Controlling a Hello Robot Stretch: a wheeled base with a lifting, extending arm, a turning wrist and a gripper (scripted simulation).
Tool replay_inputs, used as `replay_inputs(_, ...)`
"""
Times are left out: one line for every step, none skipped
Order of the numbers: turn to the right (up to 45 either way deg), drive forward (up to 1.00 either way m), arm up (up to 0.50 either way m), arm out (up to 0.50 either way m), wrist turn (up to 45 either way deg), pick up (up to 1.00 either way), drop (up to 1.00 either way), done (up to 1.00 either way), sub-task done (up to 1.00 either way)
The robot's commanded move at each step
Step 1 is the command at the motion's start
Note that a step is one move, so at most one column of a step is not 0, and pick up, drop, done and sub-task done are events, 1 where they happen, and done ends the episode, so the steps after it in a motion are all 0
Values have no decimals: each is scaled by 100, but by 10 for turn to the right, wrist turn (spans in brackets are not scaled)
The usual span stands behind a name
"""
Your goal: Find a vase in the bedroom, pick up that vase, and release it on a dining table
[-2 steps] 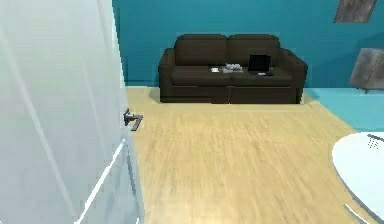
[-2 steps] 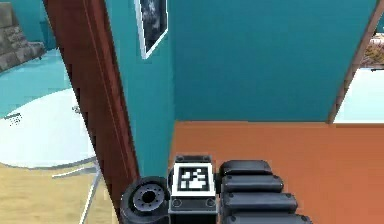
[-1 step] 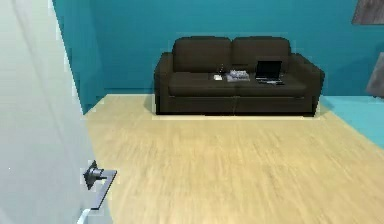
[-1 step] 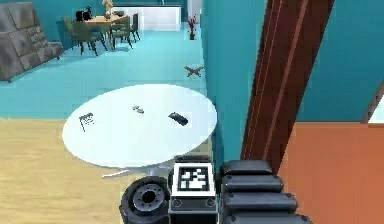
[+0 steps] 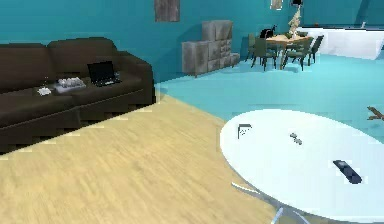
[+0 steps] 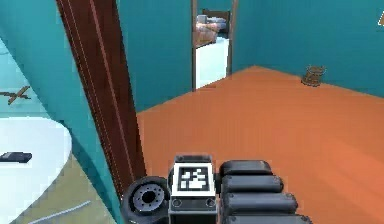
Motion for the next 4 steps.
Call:
replay_inputs(60, 0, 0, 0, 0, 0, 0, 0, 0)
replay_inputs(0, 55, 0, 0, 0, 0, 0, 0, 0)
replay_inputs(-30, 0, 0, 0, 0, 0, 0, 0, 0)
replay_inputs(60, 0, 0, 0, 0, 0, 0, 0, 0)
